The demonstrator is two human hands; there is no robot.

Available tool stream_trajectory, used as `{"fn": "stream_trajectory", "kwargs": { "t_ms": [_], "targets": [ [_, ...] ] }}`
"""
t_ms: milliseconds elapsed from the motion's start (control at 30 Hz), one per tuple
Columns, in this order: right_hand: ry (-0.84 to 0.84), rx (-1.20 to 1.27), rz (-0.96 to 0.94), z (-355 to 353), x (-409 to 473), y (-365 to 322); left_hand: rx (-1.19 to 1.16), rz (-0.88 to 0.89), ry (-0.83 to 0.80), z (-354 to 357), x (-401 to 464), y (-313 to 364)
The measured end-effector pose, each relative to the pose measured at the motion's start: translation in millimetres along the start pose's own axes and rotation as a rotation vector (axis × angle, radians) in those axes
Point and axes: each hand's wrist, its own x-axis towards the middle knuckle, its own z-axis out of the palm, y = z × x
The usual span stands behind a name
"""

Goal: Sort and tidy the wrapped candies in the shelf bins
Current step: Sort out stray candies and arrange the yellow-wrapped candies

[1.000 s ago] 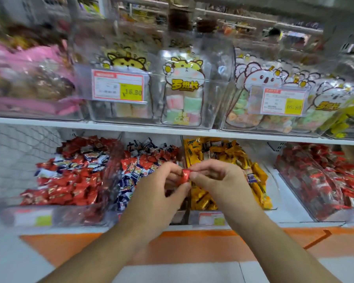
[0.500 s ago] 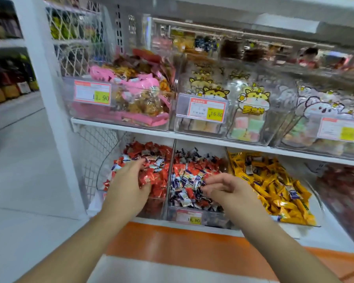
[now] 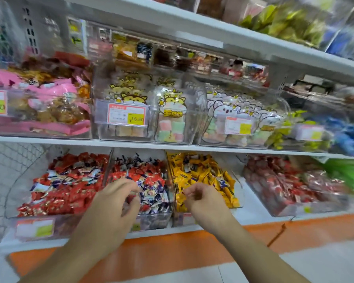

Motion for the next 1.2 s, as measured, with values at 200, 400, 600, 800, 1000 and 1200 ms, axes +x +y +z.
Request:
{"fn": "stream_trajectory", "kwargs": {
  "t_ms": [200, 400, 600, 800, 1000, 1200],
  "targets": [
    [0.232, -0.291, -0.096, -26, 77, 34, -0.012, 0.039, -0.086, 58, 45, 15],
    [0.163, -0.552, -0.129, -52, 161, 66, -0.01, 0.073, -0.153, 128, 125, 38],
    [0.137, -0.474, -0.234, -50, 175, 95, 0.092, 0.097, -0.241, 176, 184, 38],
    [0.202, -0.454, -0.278, -53, 167, 117, 0.257, 0.246, -0.356, 196, 209, 29],
    [0.245, -0.403, -0.25, -52, 170, 122, 0.377, 0.245, -0.44, 204, 215, 30],
    [0.3, -0.355, -0.192, -44, 183, 115, 0.421, 0.224, -0.418, 201, 213, 28]
  ]
}}
